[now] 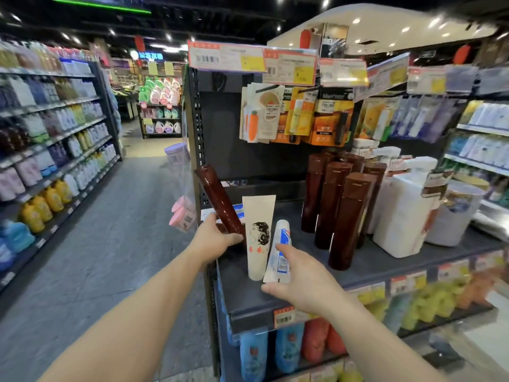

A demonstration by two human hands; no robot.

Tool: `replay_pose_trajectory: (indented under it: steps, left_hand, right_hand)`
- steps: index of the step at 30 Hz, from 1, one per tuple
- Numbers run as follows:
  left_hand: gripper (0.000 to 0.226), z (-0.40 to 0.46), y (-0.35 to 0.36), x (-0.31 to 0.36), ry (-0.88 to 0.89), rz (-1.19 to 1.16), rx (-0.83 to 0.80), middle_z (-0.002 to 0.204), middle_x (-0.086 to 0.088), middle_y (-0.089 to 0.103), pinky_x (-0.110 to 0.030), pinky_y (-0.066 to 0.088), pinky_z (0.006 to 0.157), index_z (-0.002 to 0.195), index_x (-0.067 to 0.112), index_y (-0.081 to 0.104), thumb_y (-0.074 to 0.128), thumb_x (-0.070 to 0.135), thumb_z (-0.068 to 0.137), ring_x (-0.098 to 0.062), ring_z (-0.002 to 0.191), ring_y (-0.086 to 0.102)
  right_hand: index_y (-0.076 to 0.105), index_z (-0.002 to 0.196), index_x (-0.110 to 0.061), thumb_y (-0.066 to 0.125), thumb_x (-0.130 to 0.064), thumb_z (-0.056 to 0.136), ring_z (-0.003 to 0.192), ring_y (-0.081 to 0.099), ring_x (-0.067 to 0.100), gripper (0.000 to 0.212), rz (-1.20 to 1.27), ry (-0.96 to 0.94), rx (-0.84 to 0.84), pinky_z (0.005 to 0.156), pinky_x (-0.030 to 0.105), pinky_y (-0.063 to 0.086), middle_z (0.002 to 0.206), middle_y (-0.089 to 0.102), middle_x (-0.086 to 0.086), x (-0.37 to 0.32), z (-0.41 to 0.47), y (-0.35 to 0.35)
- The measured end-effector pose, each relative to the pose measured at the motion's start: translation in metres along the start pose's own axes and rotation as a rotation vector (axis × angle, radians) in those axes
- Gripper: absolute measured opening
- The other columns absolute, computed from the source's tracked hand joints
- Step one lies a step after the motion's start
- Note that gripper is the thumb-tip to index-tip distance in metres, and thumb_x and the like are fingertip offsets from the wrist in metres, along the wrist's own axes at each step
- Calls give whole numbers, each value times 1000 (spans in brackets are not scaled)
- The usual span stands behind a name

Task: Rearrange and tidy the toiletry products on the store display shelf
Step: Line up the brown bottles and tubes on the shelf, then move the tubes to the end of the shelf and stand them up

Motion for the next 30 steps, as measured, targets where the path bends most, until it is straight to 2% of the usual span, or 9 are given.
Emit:
replay_pose_trajectory:
  steps: [3, 8, 11, 14, 17, 21, 24, 27, 30]
  left_hand:
    - [58, -6, -20, -5, 27, 55, 23, 106, 3, 67, -34, 51, 90, 114, 25, 51, 82, 18, 66, -12, 95, 64]
    - [58, -30, -35, -1, 68, 106, 43, 98, 2, 67, -41, 54, 87, 112, 26, 51, 81, 14, 64, -17, 91, 67]
    - [57, -56, -37, 9, 79, 113, 86, 95, 4, 67, -27, 55, 75, 107, 33, 49, 81, 13, 65, -12, 85, 68]
    - [53, -95, -34, 28, 101, 135, 142, 95, 8, 65, -10, 48, 60, 97, 37, 47, 81, 8, 68, -2, 80, 66]
    - [52, -142, -18, 52, 117, 137, 168, 95, 8, 65, -15, 49, 65, 99, 35, 49, 79, 3, 70, -7, 84, 66]
    - [52, -192, 31, 87, 148, 113, 140, 93, 3, 68, -16, 53, 62, 101, 33, 53, 78, 1, 69, -7, 77, 68]
    - [54, -211, 79, 103, 138, 57, 81, 96, -1, 70, -26, 57, 70, 105, 33, 55, 79, 9, 63, -14, 85, 70]
    - [62, -214, 128, 115, 147, 51, 13, 96, -1, 72, -40, 57, 80, 116, 32, 54, 79, 15, 61, -16, 89, 70]
    - [66, -205, 166, 127, 151, 6, 43, 88, -2, 70, -43, 59, 74, 108, 47, 53, 85, 26, 54, -17, 79, 72]
  right_hand:
    - [25, 148, -36, 72, -56, 71, 132, 39, 11, 93, 27, 7, 1, 102, 28, 35, 148, 39, -11, 0, -3, -3]
    - [22, 149, -33, 71, -55, 74, 133, 40, 15, 92, 10, -17, -32, 104, 31, 37, 149, 38, -7, -2, -7, -11]
    - [23, 150, -31, 71, -52, 75, 133, 40, 17, 91, 33, -47, -53, 104, 33, 38, 150, 38, -4, -1, -11, -17]
    - [25, 149, -29, 72, -51, 75, 132, 41, 17, 90, 35, -106, -72, 104, 33, 39, 149, 39, -3, 4, -21, -23]
    - [27, 148, -28, 72, -51, 76, 135, 39, 17, 88, 42, -182, -105, 106, 32, 36, 149, 39, -3, 11, -38, -30]
    - [31, 147, -29, 76, -49, 74, 134, 40, 15, 89, 134, -277, -148, 105, 30, 36, 147, 42, -3, 21, -67, -44]
    - [39, 142, -32, 80, -45, 70, 125, 48, 9, 84, 288, -328, -188, 97, 25, 41, 134, 53, -6, 30, -91, -54]
    - [52, 129, -32, 81, -37, 70, 101, 61, 1, 65, 375, -359, -152, 87, 23, 49, 114, 64, -15, 49, -104, -73]
    - [58, 116, -35, 78, -36, 67, 84, 62, -8, 53, 432, -330, -104, 74, 15, 49, 96, 69, -19, 78, -107, -94]
Point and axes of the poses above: each hand's wrist, its own z-axis towards the middle knuckle, its own y-axis out of the palm, x = y × z, the point moved 9 cm from there along z, towards the middle knuckle
